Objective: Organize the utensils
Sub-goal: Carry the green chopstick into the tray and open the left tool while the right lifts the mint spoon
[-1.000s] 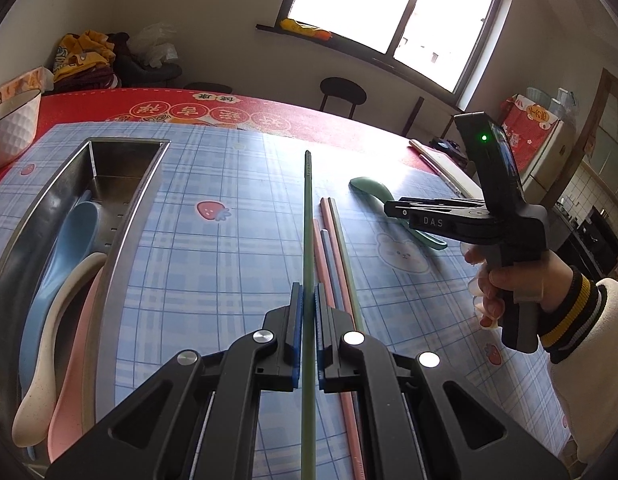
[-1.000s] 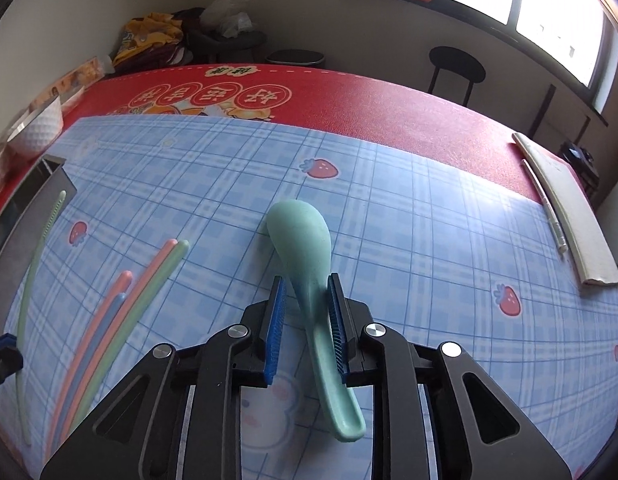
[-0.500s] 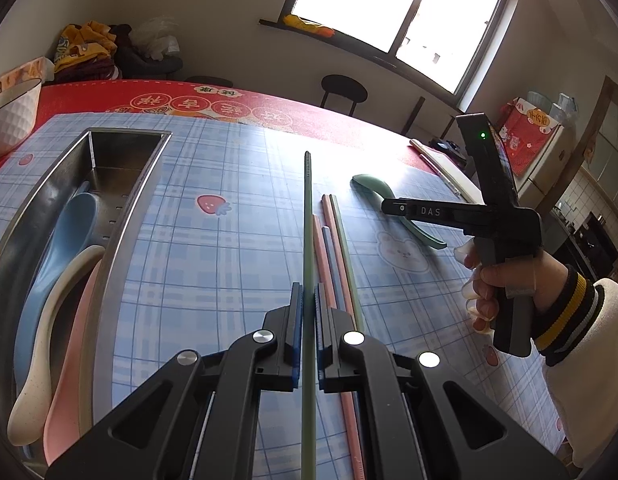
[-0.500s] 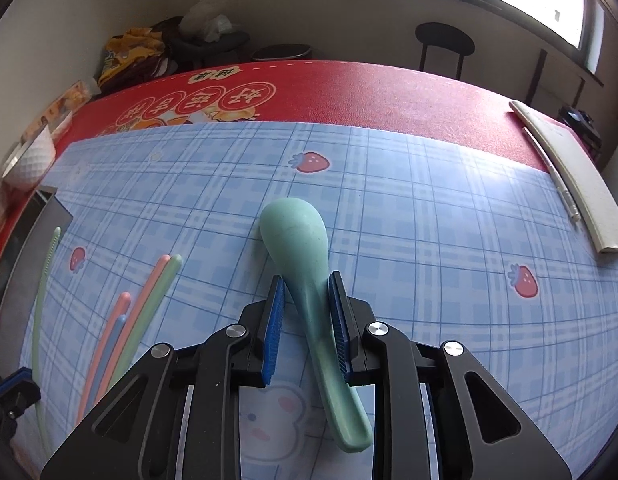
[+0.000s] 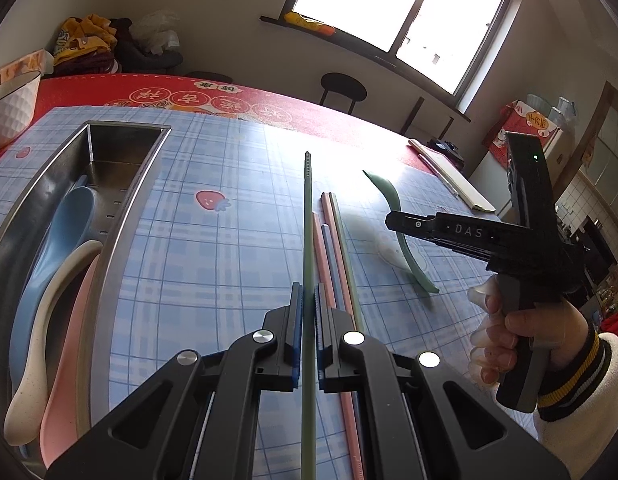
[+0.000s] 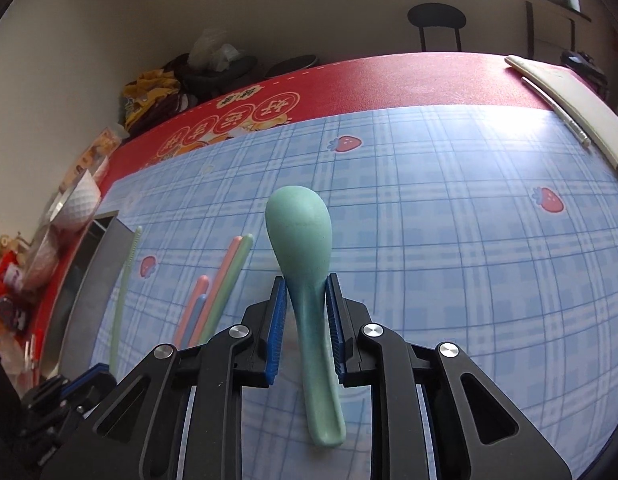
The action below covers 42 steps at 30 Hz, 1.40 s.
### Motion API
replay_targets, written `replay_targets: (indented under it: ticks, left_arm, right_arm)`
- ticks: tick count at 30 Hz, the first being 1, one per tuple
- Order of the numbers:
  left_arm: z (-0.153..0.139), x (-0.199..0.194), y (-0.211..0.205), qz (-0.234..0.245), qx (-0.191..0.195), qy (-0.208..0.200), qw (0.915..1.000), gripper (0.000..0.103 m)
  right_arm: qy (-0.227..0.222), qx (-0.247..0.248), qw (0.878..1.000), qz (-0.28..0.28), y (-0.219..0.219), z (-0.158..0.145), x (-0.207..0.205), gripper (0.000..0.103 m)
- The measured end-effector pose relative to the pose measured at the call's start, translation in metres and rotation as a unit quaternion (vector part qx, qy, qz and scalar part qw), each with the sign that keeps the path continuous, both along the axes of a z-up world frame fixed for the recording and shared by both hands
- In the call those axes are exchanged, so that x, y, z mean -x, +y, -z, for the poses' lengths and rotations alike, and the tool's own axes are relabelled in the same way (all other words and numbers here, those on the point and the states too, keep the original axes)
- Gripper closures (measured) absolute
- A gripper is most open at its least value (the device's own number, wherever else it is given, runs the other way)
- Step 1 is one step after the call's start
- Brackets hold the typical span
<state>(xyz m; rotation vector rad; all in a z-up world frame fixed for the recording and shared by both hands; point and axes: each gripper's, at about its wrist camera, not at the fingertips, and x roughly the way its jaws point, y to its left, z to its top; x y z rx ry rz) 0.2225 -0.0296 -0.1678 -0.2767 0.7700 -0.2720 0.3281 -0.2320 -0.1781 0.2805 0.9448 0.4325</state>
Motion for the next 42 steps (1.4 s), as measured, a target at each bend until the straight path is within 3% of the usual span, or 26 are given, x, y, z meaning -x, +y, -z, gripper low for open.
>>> replay_targets:
  ticks: [5, 9, 12, 25, 33, 42]
  left_arm:
    - [0.001, -0.001, 0.003, -0.002, 0.006, 0.003, 1.0, 0.097]
    - [0.001, -0.001, 0.004, -0.001, 0.006, 0.003, 1.0, 0.097]
    - [0.001, 0.0, 0.004, 0.0, 0.006, 0.003, 1.0, 0.097]
    - [-0.006, 0.007, -0.008, 0.002, -0.023, -0.017, 0.9996, 0.097]
    - [-0.014, 0.008, 0.006, 0.003, 0.02, -0.002, 0.9998, 0.097]
    - [-0.046, 0.017, 0.029, 0.012, 0.049, 0.004, 0.9987, 0.097]
  right_arm:
    - [0.001, -0.071, 0.997, -0.022, 0.013, 0.005, 0.029, 0.083]
    - [-0.024, -0.075, 0.997, -0.017, 0.018, -0.001, 0.044, 0.083]
    - [-0.013, -0.146, 0.989, -0.014, 0.011, -0.003, 0.048, 0.083]
    - [-0.014, -0.18, 0.983, -0.022, 0.006, 0.009, 0.055, 0.083]
    - [-0.016, -0.185, 0.982, -0.022, 0.003, 0.009, 0.059, 0.083]
    - [-0.016, -0.189, 0.982, -0.019, -0.001, 0.01, 0.06, 0.083]
